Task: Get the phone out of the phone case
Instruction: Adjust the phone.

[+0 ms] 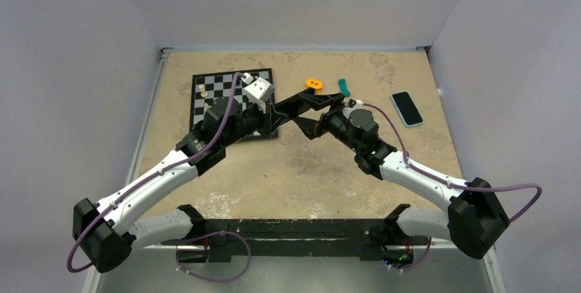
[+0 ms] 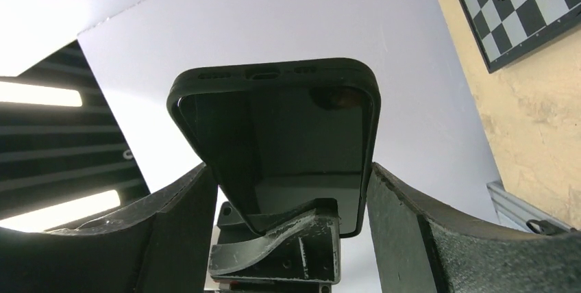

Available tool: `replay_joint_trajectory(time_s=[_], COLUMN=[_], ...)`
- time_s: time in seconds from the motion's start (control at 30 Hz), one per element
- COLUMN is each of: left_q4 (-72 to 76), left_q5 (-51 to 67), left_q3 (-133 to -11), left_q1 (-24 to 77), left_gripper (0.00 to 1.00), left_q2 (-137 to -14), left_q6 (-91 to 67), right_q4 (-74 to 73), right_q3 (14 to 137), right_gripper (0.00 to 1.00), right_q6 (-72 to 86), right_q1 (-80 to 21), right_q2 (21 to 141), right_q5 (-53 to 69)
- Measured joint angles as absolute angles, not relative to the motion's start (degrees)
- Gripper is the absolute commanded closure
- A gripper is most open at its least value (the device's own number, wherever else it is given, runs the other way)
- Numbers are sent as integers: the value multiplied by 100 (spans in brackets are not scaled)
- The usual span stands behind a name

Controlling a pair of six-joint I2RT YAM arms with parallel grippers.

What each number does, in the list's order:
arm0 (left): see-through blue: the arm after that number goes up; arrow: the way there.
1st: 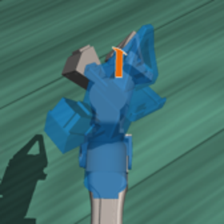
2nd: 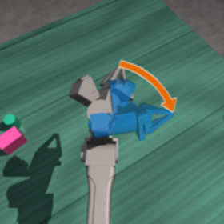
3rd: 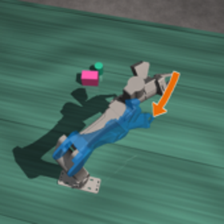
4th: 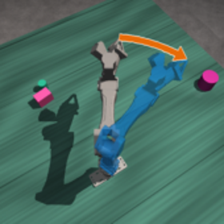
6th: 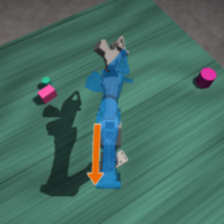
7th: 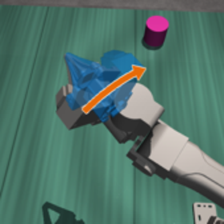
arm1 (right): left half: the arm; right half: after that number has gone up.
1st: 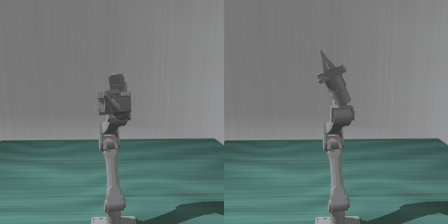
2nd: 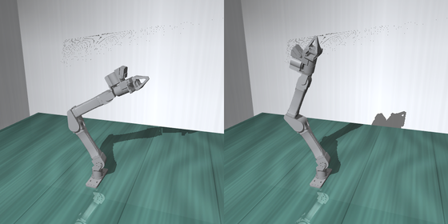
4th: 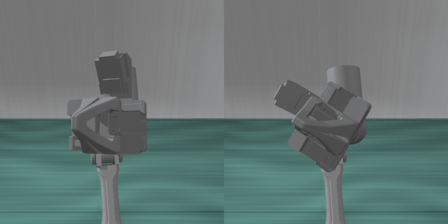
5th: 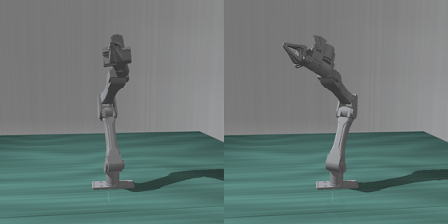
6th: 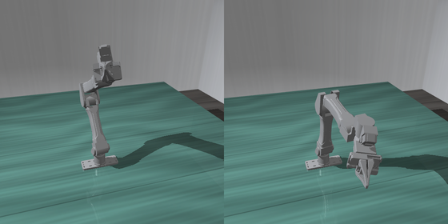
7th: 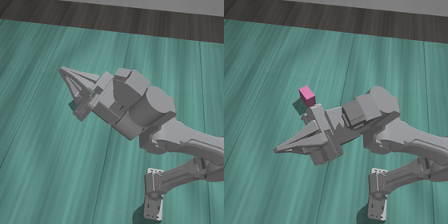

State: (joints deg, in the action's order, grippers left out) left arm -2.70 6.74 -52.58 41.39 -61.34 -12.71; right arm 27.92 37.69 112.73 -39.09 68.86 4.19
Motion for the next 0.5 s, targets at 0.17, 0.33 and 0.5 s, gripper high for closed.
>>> replay_joint_trajectory(time_s=[0.17, 0.33, 0.5], left_q4=[-242, -598, -956], left_q5=[808, 1103, 2018], left_q3=[-5258, -5260, -5260], left_q1=[4176, 4163, 4119], left_gripper=[100, 100, 100], left_q2=[-6016, -5966, -5988], left_q6=[-1221, -963, -574], right_q4=[2718, 1463, -1094], right_q3=[3712, 4003, 5450], right_gripper=[12, 10, 9], right_q6=[10326, 7463, 3975], right_q1=[-3833, -3483, -3310], right_q2=[6469, 5885, 5966], right_q5=[626, 1275, 1013])
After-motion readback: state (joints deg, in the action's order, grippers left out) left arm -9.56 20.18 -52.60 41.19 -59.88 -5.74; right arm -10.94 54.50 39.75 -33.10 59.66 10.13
